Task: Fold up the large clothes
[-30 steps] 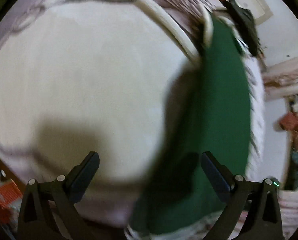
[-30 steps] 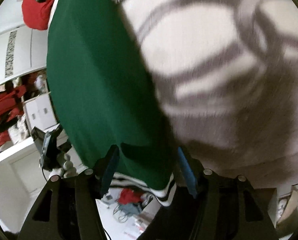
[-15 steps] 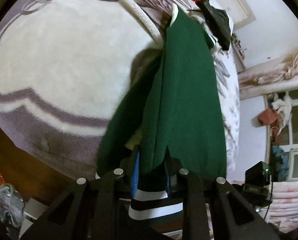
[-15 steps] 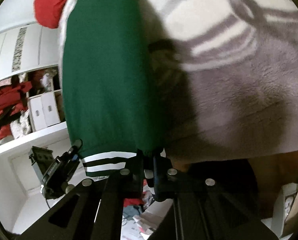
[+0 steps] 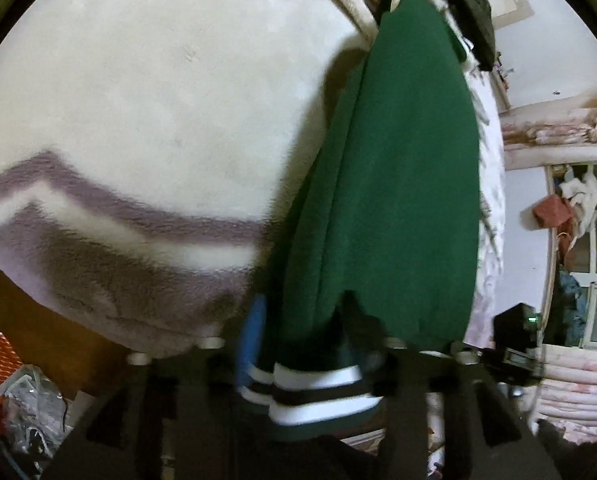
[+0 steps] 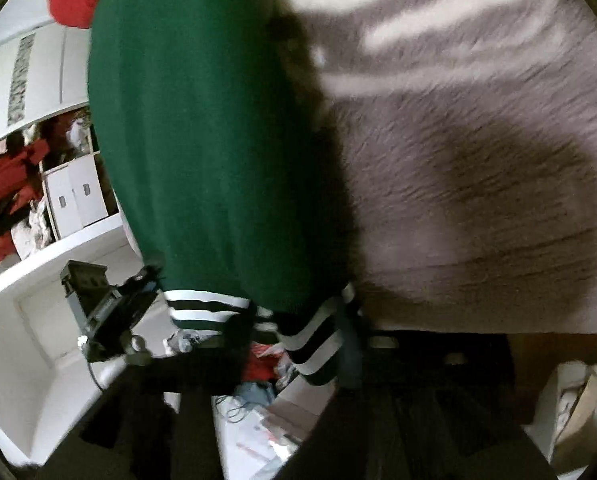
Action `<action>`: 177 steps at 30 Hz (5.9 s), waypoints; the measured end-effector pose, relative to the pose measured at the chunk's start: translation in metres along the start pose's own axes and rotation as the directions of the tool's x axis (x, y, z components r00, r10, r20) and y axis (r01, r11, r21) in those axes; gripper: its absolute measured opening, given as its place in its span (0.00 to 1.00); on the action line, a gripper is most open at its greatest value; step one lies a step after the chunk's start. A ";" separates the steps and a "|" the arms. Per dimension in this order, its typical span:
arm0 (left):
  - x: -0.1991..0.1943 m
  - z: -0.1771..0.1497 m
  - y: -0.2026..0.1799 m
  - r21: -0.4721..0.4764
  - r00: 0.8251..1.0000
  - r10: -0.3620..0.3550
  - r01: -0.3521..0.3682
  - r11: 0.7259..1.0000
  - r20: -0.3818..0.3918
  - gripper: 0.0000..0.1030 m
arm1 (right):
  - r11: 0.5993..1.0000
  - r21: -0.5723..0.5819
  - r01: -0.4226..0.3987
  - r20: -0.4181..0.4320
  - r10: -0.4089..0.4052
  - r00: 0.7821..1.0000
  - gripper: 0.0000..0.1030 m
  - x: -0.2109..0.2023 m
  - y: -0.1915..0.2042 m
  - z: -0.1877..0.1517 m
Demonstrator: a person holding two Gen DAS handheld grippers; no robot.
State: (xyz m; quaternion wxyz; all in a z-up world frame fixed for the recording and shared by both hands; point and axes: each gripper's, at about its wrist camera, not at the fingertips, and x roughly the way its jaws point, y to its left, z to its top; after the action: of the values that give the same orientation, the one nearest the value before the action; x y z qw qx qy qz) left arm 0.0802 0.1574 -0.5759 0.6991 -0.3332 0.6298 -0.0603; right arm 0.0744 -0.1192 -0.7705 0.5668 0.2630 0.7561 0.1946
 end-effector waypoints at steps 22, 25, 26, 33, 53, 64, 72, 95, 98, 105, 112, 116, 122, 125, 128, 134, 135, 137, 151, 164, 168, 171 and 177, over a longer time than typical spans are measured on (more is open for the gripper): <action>0.029 -0.016 -0.037 0.014 0.994 -0.109 0.109 0.994 0.005 0.22 | 0.919 0.049 -0.392 -0.044 0.394 0.918 0.26 0.077 0.019 -0.006; 0.003 -0.015 -0.052 -0.005 0.986 -0.160 0.160 0.987 0.037 0.20 | 0.891 0.071 -0.448 -0.016 0.450 0.893 0.22 0.059 0.030 -0.019; -0.004 -0.011 -0.058 -0.014 0.982 -0.181 0.182 0.983 0.050 0.19 | 0.883 0.077 -0.463 -0.007 0.465 0.885 0.21 0.051 0.031 -0.022; -0.064 0.052 -0.107 0.005 0.897 -0.396 0.403 0.915 0.198 0.19 | 0.826 0.046 -0.561 0.075 0.557 0.827 0.19 -0.031 0.073 -0.015; 0.104 0.401 -0.161 -0.012 0.981 -0.178 0.179 0.984 0.084 0.24 | 0.881 0.149 -0.450 0.265 0.402 0.876 0.26 -0.124 0.160 0.428; 0.069 0.420 -0.168 0.008 0.921 -0.355 0.358 0.934 0.161 0.95 | 0.819 0.096 -0.566 0.343 0.507 0.791 0.67 -0.154 0.171 0.467; 0.023 0.364 -0.161 0.150 0.899 -0.001 -0.072 0.986 0.437 0.95 | 0.984 -0.177 -0.030 0.284 0.080 0.956 0.82 -0.171 0.159 0.432; 0.023 0.255 -0.108 -0.030 0.853 0.324 -0.342 0.939 0.408 0.95 | 0.834 0.164 -0.527 0.410 0.428 0.805 0.35 -0.140 0.035 0.376; 0.015 0.241 -0.117 0.008 0.851 0.335 -0.370 0.929 0.405 0.95 | 0.682 0.297 -0.668 0.556 0.445 0.702 0.35 -0.136 -0.003 0.280; 0.042 0.181 -0.144 0.107 0.884 0.335 -0.386 0.916 0.325 0.95 | 0.669 0.548 -0.503 0.401 0.318 0.859 0.51 -0.106 -0.062 0.161; 0.098 0.161 -0.166 0.183 0.861 0.387 -0.461 0.868 0.330 0.95 | 0.939 0.302 -0.165 0.311 0.066 0.948 0.61 -0.237 -0.051 0.179; 0.097 0.164 -0.163 0.161 0.862 0.377 -0.448 0.879 0.338 0.95 | 0.999 0.007 -0.054 0.316 0.049 0.947 0.63 -0.265 0.032 0.241; 0.086 0.156 -0.161 0.147 0.857 0.382 -0.451 0.880 0.346 0.95 | 0.974 -0.224 0.026 0.244 0.030 0.969 0.03 -0.211 0.111 0.315; 0.079 0.156 -0.153 0.122 0.869 0.354 -0.415 0.902 0.345 0.95 | 0.984 -0.159 0.075 0.375 -0.010 0.927 0.03 -0.235 0.092 0.306; 0.081 0.160 -0.150 0.115 0.896 0.301 -0.353 0.928 0.327 0.97 | 0.996 -0.034 0.087 0.419 -0.065 0.906 0.02 -0.259 0.054 0.304; 0.077 0.167 -0.153 0.098 0.889 0.318 -0.368 0.925 0.330 0.97 | 0.991 -0.021 0.129 0.255 -0.119 0.960 0.12 -0.253 0.037 0.341; 0.075 0.168 -0.153 0.095 0.889 0.313 -0.362 0.927 0.333 0.97 | 0.991 -0.040 0.131 0.280 -0.115 0.953 0.26 -0.266 0.040 0.337; 0.072 0.171 -0.153 0.094 0.885 0.314 -0.365 0.926 0.344 0.97 | 0.984 -0.085 0.159 0.380 -0.115 0.918 0.73 -0.295 0.048 0.330; 0.071 0.195 -0.159 0.097 0.874 0.314 -0.373 0.923 0.370 0.97 | 0.970 -0.219 0.109 0.389 -0.015 0.921 0.09 -0.275 0.094 0.381; 0.082 0.201 -0.153 0.078 0.893 0.299 -0.342 0.936 0.336 0.97 | 0.983 -0.116 0.141 0.295 -0.102 0.950 0.66 -0.292 0.051 0.384; 0.080 0.185 -0.150 0.052 0.891 0.310 -0.346 0.937 0.333 0.97 | 0.992 -0.084 0.096 0.223 -0.075 0.972 0.70 -0.282 0.016 0.329; 0.081 0.173 -0.153 0.055 0.881 0.332 -0.371 0.927 0.338 0.97 | 0.993 -0.091 0.072 0.132 -0.060 0.990 0.70 -0.243 -0.005 0.305; 0.083 0.155 -0.165 0.111 0.860 0.369 -0.429 0.896 0.352 0.97 | 0.991 -0.072 0.111 0.236 -0.092 0.968 0.06 -0.224 -0.002 0.280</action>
State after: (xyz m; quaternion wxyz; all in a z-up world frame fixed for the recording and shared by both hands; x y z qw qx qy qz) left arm 0.2947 0.0485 -0.5583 0.8174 -0.1338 0.5540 0.0833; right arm 0.3917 -0.2605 -0.6818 0.6710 0.2207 0.6884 0.1650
